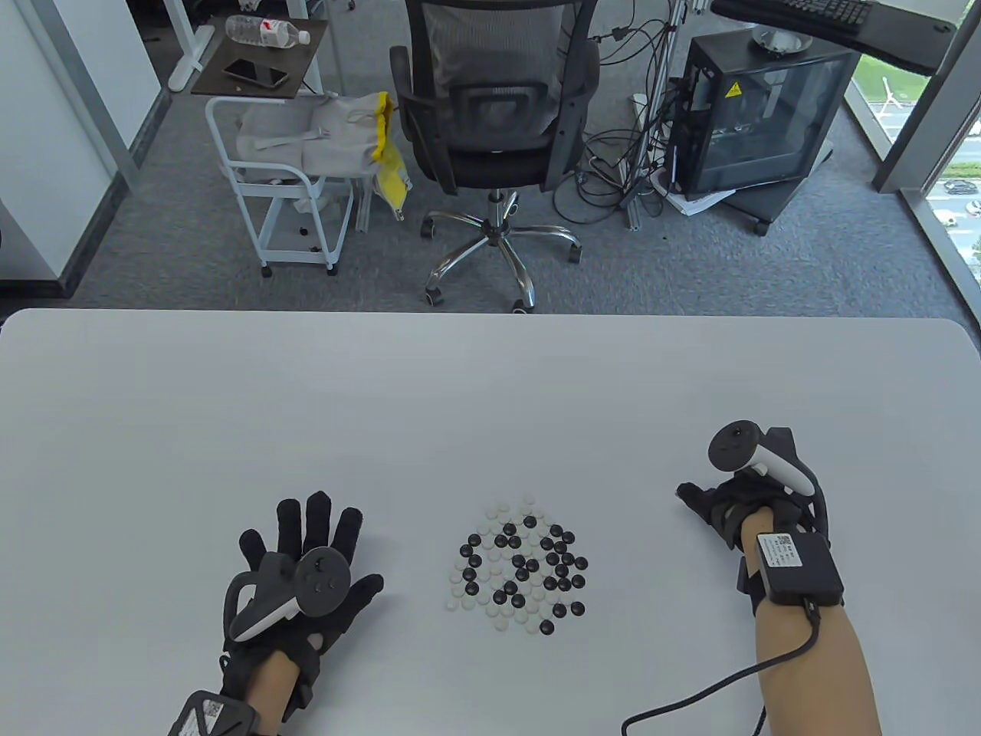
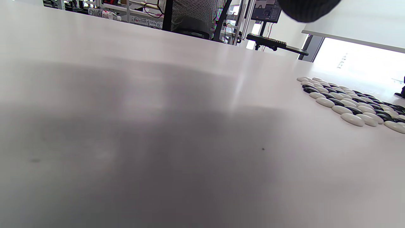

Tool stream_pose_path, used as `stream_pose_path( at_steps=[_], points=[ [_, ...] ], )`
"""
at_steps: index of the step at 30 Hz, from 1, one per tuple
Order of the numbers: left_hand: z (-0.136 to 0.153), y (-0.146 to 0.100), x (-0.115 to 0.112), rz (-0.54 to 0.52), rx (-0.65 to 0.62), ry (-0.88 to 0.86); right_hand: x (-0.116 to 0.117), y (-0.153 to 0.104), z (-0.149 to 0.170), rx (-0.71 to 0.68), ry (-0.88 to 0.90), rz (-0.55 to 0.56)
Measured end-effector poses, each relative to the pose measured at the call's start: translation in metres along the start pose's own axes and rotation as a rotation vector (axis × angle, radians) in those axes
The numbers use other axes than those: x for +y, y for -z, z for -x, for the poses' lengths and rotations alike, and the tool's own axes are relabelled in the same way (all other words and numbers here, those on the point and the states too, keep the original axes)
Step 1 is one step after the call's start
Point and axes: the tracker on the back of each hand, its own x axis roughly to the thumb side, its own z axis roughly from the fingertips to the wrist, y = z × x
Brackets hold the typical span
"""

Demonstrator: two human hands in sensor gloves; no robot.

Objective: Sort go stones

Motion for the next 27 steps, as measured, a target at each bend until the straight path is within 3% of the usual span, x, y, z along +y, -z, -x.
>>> stream_pose_path(
  at_steps=[11, 20, 27],
  points=[
    [0.000, 0.001, -0.001, 0.002, -0.001, 0.002, -0.003, -0.005, -0.011, -0.034, -0.022, 0.035],
    [-0.002, 0.001, -0.001, 0.010, 0.001, 0.009, 0.014, -0.022, -0.076, -0.312, -0.101, -0.145],
    [-0.002, 0.001, -0.001, 0.006, 0.000, 0.010, 0.036, -0.033, -0.117, -0.478, -0.158, -0.206]
  ],
)
